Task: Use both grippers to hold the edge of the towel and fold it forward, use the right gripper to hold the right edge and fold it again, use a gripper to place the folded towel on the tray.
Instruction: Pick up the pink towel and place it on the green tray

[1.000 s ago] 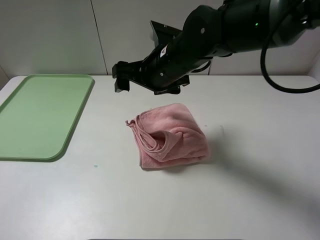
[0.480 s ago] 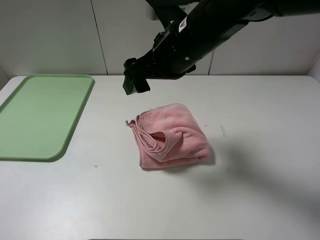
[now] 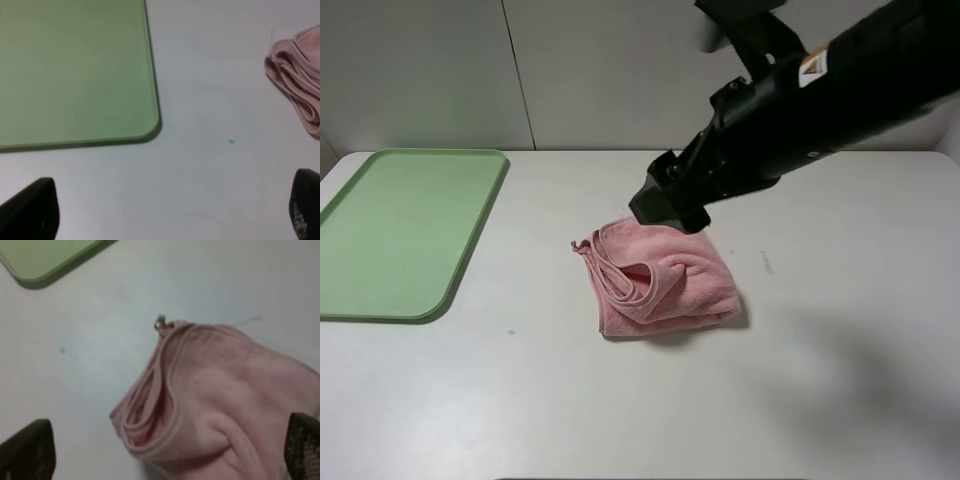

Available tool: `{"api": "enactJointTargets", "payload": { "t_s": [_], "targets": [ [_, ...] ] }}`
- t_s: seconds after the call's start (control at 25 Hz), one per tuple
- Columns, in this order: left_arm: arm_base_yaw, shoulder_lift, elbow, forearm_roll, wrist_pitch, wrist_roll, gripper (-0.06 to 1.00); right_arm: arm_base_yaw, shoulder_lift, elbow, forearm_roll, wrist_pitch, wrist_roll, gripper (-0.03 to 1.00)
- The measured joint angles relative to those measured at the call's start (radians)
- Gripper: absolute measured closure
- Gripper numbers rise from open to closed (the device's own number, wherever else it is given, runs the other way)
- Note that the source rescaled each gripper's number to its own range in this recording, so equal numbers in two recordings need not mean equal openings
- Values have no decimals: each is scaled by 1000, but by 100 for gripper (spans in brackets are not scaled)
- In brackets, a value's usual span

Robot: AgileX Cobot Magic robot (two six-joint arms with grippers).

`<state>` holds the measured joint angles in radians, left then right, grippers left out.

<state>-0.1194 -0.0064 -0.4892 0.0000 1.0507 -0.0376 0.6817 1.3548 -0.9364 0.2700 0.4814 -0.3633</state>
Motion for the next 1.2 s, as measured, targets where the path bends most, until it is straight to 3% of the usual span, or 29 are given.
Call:
{"api": "enactJointTargets", "payload": {
  "t_s": [0.76,1.2],
  "targets": [
    [0,0,0,0,0,0,3,-327,-463,410,97,34,-28,-3],
    [0,0,0,0,0,0,3,-532,-675,439,66,214,-28,-3]
  ]
}}
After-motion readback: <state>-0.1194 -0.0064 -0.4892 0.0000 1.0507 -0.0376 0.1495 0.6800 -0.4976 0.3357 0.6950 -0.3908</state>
